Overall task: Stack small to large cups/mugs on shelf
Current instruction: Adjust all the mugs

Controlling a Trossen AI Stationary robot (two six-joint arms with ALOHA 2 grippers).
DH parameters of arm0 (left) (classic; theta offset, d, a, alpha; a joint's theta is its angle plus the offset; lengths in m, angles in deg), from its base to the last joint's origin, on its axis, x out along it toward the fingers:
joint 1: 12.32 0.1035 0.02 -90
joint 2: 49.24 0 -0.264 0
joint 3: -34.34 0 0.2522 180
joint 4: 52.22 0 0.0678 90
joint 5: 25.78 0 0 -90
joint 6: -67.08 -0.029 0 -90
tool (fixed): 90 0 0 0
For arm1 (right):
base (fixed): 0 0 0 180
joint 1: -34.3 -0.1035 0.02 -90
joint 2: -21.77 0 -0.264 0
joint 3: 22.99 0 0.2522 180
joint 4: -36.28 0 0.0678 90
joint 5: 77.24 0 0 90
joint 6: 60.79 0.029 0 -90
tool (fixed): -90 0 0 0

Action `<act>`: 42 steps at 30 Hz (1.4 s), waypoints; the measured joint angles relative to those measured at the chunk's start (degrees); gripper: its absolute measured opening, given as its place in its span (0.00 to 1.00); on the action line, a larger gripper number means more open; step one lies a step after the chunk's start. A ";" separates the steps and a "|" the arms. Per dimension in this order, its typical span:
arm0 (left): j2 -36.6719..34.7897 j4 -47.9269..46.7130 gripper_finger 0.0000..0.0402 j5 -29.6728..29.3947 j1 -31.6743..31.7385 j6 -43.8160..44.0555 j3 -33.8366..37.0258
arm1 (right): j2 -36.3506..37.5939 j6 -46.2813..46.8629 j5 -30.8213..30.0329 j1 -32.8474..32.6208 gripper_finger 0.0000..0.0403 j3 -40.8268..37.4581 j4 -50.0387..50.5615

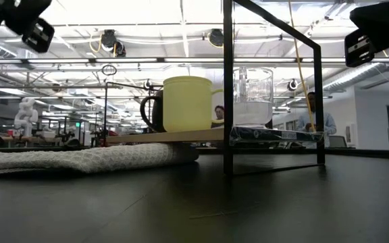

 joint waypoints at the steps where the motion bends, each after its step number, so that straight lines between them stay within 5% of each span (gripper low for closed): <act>1: 1.53 -1.09 0.40 0.02 0.63 0.48 -1.64 | 0.00 0.00 0.00 0.00 0.00 0.00 0.00; 12: 25.77 -20.80 0.57 12.37 12.89 3.77 -24.79 | 0.03 0.36 0.00 0.00 0.00 -0.02 -0.02; 25: 53.84 -31.43 0.58 36.34 34.86 -2.32 -48.21 | 0.04 0.00 0.00 0.00 0.00 -0.07 -2.51; 31: 67.99 -43.74 0.58 38.41 39.24 -9.52 -60.93 | 0.02 0.02 0.00 0.00 0.00 -0.07 -1.97; 42: 88.22 -65.73 0.58 33.35 40.07 -25.64 -88.58 | 0.00 0.42 0.00 0.00 0.00 -0.07 0.57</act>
